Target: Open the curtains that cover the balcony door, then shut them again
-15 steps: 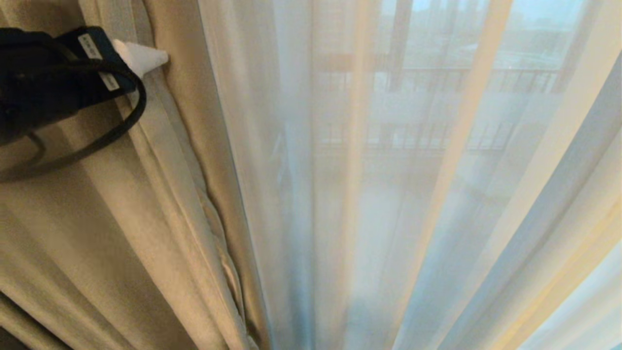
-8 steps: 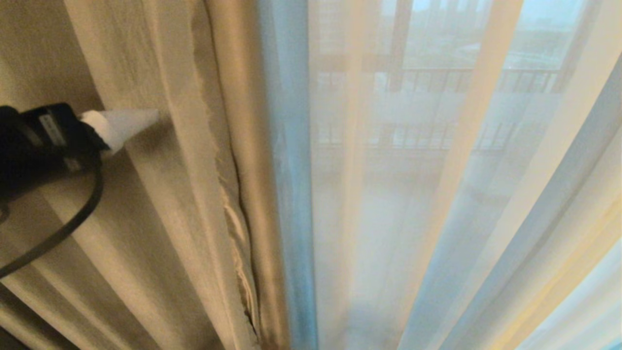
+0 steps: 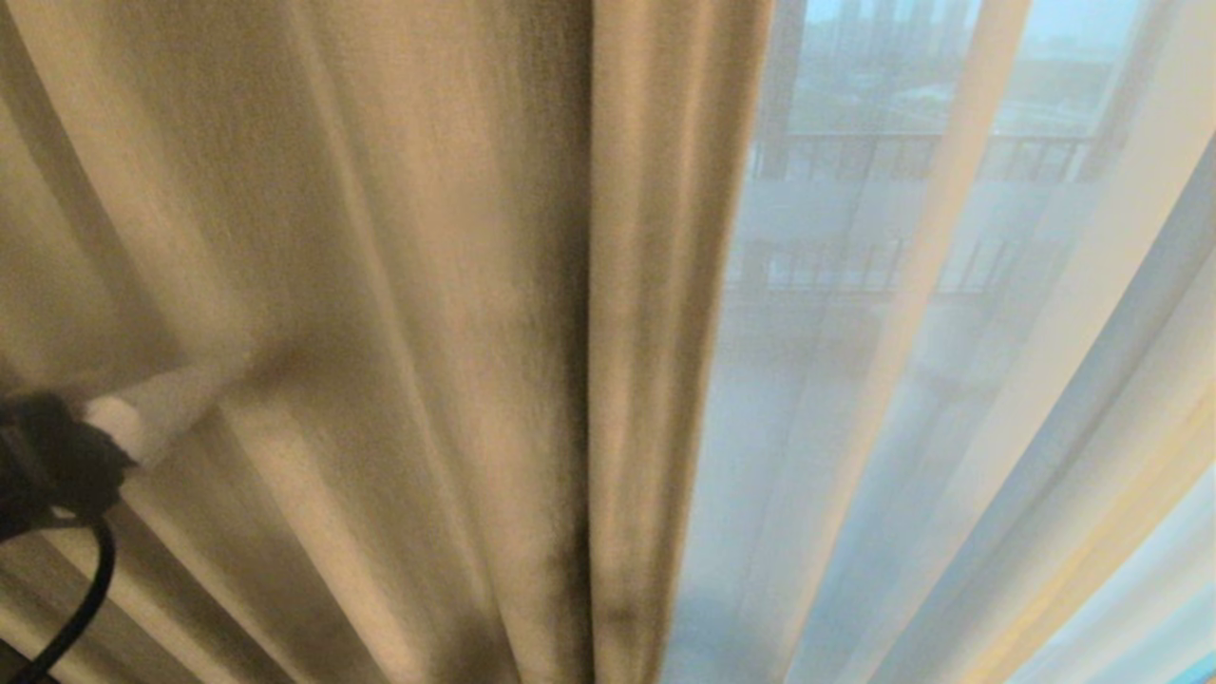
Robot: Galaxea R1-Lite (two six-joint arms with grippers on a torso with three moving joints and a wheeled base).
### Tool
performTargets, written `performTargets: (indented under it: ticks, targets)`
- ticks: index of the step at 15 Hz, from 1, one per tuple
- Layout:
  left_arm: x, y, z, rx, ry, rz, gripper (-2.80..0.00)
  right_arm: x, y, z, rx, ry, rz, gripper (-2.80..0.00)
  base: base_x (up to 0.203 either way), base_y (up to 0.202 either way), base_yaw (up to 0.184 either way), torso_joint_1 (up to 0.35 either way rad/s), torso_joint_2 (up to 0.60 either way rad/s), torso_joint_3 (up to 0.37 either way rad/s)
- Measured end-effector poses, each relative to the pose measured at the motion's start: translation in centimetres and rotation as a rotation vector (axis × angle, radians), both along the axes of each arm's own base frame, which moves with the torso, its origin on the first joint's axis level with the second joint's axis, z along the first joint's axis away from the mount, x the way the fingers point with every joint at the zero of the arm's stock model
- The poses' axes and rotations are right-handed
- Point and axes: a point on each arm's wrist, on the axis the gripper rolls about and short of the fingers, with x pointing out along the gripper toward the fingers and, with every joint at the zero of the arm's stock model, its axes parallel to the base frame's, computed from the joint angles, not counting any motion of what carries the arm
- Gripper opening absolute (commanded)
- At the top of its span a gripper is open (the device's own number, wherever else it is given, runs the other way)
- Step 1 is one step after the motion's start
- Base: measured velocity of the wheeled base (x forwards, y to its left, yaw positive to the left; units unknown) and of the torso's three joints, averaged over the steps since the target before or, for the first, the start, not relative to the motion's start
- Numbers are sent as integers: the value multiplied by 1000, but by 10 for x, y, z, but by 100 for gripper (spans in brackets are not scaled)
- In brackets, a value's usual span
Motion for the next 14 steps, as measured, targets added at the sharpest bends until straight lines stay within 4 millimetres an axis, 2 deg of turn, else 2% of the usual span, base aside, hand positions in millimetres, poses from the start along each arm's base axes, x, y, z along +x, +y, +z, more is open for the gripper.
performTargets:
  ticks: [1,9,14]
  targets:
    - [-4,5,-7,4,9,9,-280,0,0,0,0,0,0,-280,0,0,0,0,0,0]
    - [-44,41,-58,58,22,99,-280,0,0,0,0,0,0,-280,0,0,0,0,0,0]
    - [-75,46,-92,62,-26,162,-280,0,0,0,0,0,0,-280,0,0,0,0,0,0]
